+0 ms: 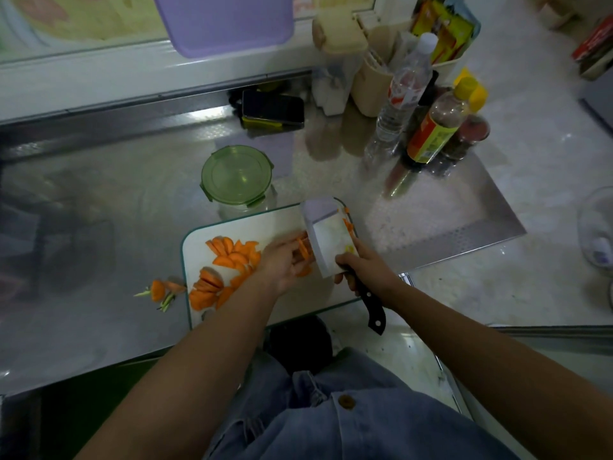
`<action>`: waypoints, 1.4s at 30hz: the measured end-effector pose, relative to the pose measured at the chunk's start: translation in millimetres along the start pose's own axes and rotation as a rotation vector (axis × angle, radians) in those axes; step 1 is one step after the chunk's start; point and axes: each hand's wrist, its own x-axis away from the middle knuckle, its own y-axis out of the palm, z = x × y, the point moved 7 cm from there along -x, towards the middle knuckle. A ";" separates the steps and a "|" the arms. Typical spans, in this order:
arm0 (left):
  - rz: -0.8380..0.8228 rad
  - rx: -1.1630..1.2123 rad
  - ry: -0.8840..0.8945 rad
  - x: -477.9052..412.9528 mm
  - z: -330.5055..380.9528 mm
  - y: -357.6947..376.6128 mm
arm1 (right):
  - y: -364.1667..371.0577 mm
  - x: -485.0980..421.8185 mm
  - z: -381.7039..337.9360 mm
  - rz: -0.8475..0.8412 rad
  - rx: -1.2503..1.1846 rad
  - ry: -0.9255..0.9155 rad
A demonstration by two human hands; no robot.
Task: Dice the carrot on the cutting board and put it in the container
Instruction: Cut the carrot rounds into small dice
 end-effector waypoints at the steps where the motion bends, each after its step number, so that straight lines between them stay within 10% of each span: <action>1: 0.026 -0.045 0.041 -0.9 2.3 -5.0 | -2.1 0.8 0.0 0.020 -0.003 -0.005; 13: -0.159 -1.597 0.751 -5.8 20.7 22.9 | -5.1 3.2 3.3 0.115 0.178 -0.064; 42: -0.023 -1.787 0.767 -6.4 9.8 0.7 | -2.4 4.8 6.9 0.157 0.663 -0.252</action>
